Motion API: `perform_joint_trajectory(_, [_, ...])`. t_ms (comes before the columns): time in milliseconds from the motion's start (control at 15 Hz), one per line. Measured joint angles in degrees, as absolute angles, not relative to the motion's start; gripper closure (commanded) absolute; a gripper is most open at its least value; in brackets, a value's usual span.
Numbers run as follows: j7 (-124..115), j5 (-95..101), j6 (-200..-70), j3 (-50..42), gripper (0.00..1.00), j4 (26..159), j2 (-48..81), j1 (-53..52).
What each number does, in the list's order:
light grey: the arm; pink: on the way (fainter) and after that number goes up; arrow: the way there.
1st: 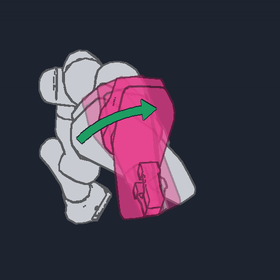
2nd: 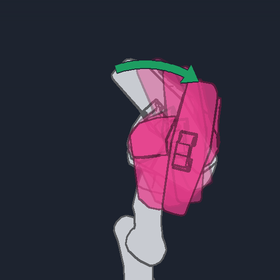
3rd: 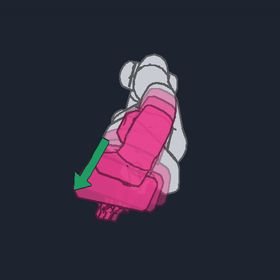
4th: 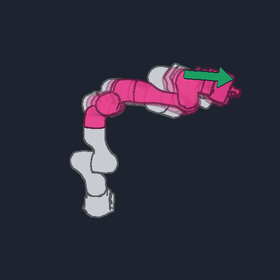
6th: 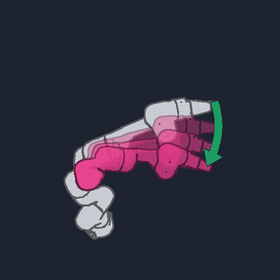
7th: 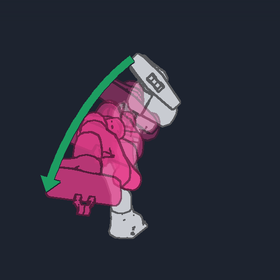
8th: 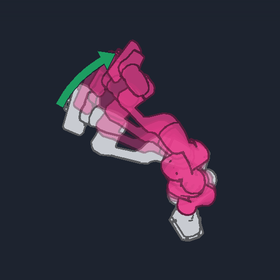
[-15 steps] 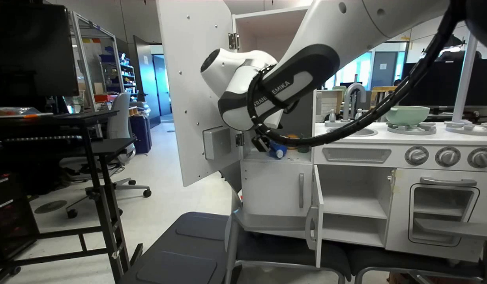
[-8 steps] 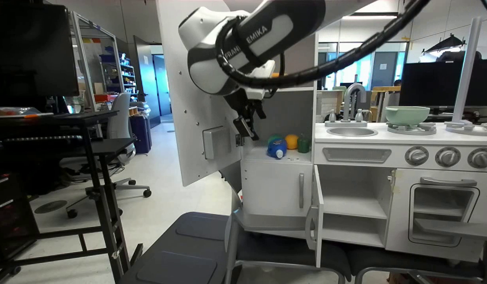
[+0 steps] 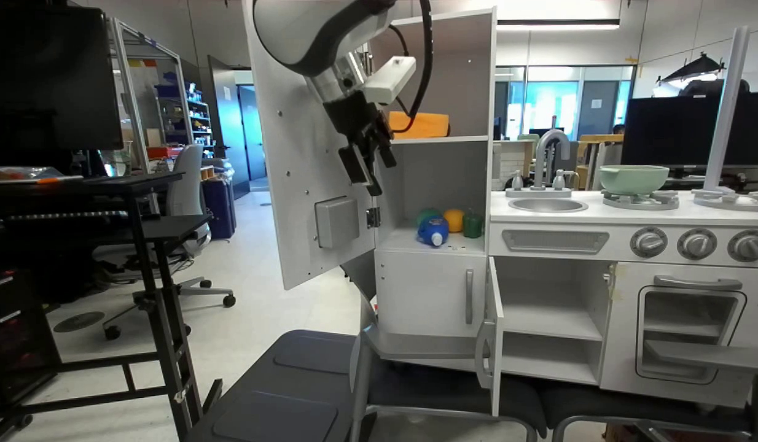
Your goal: Open the left top cabinet door, then put the blue bottle and the green pepper in the bottom compartment of the cabinet
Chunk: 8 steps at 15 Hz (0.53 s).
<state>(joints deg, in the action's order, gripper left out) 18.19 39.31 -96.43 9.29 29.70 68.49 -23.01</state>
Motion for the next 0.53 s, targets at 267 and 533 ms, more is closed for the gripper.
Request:
perform_joint_trajectory(267, [19.55,38.81,-92.80,12.20,0.00,33.02,66.72,-23.04])
perform_joint_trajectory(533, [24.42,38.75,-84.69,14.76,0.00,39.54,62.74,-23.01])
